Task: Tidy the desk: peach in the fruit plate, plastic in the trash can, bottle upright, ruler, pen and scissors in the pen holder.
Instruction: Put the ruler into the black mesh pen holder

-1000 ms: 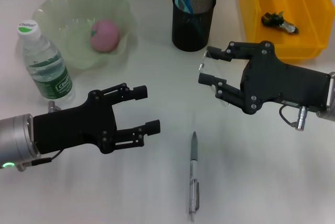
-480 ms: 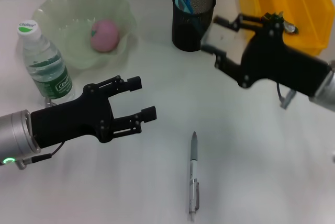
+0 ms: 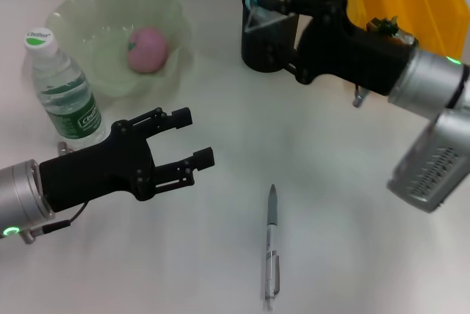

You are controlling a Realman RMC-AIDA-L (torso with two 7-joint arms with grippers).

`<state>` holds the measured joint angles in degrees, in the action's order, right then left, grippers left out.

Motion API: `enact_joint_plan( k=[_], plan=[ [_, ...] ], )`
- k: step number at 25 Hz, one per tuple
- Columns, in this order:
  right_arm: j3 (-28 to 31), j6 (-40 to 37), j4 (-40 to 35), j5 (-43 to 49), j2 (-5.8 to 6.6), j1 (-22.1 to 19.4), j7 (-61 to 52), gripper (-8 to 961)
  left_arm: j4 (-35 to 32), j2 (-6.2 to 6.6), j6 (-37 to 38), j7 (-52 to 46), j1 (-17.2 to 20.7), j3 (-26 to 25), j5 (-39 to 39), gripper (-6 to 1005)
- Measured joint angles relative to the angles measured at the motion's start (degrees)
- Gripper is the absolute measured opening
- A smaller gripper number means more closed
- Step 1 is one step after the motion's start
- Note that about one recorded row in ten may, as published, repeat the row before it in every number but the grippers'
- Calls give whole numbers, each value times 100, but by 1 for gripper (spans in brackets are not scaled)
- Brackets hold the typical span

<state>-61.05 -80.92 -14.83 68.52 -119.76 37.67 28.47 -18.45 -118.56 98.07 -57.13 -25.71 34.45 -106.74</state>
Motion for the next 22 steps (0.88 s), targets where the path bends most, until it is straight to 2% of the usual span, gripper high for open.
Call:
enact_joint_plan(
  k=[12,17,22],
  plan=[
    [-82,1338,355,17,-18,921,86,380,9,1,-19,186,128,0,0,800],
    [-488,1696,507,-2,-20,1153,15,380,8,16,-11,279,170,20,-2,800],
    [-520,1878,705,-3,-20,1318,-7,380,8,17,-10,307,188,19,-4,800]
  ],
)
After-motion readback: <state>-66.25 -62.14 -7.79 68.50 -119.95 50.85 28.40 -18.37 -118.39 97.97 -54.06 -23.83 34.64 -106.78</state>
